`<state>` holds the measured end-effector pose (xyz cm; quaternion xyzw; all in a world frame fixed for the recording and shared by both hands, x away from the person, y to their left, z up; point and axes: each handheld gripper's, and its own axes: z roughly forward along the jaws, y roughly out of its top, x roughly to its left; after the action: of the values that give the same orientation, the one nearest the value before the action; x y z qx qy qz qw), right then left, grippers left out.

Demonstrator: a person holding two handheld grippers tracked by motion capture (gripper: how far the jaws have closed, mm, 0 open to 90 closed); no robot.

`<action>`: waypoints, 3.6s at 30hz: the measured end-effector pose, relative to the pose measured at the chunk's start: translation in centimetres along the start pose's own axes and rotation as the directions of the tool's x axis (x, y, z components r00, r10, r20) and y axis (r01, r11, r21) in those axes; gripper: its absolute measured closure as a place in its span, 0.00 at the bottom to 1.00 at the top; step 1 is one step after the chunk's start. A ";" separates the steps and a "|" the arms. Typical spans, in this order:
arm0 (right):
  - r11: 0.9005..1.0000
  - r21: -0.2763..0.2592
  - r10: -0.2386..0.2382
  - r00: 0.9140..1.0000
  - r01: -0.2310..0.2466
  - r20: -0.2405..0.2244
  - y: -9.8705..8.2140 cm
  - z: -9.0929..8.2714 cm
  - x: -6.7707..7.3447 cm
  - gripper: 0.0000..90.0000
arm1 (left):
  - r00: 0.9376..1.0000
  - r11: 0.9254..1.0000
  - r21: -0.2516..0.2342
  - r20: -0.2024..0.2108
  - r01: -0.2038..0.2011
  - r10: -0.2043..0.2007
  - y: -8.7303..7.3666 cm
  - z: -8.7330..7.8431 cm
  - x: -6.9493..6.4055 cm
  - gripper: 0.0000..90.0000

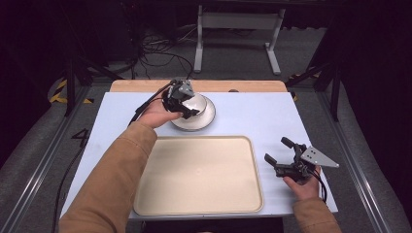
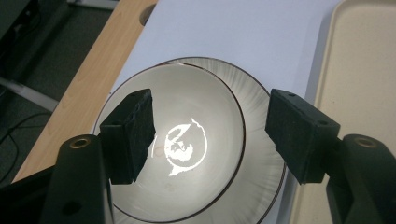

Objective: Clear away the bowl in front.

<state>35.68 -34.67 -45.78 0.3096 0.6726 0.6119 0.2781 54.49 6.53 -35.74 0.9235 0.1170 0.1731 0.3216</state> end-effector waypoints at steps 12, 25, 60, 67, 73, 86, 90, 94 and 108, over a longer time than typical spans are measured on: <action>1.000 0.003 0.000 1.000 0.000 0.000 0.0 0.0 0.0 0.05 | 0.998 0.998 0.061 0.057 -0.018 0.014 -0.3 1.6 -0.3 0.40; 1.000 0.003 -0.001 1.000 0.001 0.000 0.0 0.0 0.0 0.05 | 0.996 0.988 0.146 0.089 -0.041 0.029 -0.8 3.1 -0.4 0.45; 1.000 0.004 -0.003 1.000 0.003 0.001 0.0 0.0 0.0 0.05 | 0.988 0.966 0.224 0.121 -0.125 0.100 -1.2 5.0 -0.5 0.91; 1.000 0.006 -0.007 1.000 0.007 -0.001 0.0 0.0 0.0 0.05 | 0.982 0.954 0.246 0.118 -0.173 0.148 -0.5 5.1 -0.8 0.93; 1.000 0.007 -0.010 1.000 0.010 -0.002 0.0 0.1 0.1 0.05 | 0.982 0.950 0.258 0.106 -0.176 0.154 -0.3 4.9 -0.8 0.93; 1.000 0.007 -0.010 1.000 0.010 -0.002 0.0 0.1 0.0 0.05 | 0.985 0.948 0.267 0.081 -0.171 0.155 0.5 3.2 -0.5 0.92; 1.000 0.008 -0.008 1.000 0.008 0.000 0.0 0.1 0.0 0.05 | 0.984 0.946 0.271 0.079 -0.176 0.161 1.1 2.3 -0.6 0.92; 1.000 0.010 -0.010 1.000 0.010 -0.001 0.0 0.1 0.0 0.05 | 0.983 0.945 0.273 0.075 -0.181 0.167 1.7 1.4 -0.8 0.92; 1.000 0.011 -0.008 1.000 0.008 -0.003 0.0 0.1 0.0 0.05 | 0.978 0.946 0.252 0.072 -0.206 0.194 3.4 -1.2 -1.1 0.92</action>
<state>35.74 -34.59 -45.75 0.3075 0.6776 0.6075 0.2781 53.33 4.28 -32.96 0.9683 0.0370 0.1668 0.1822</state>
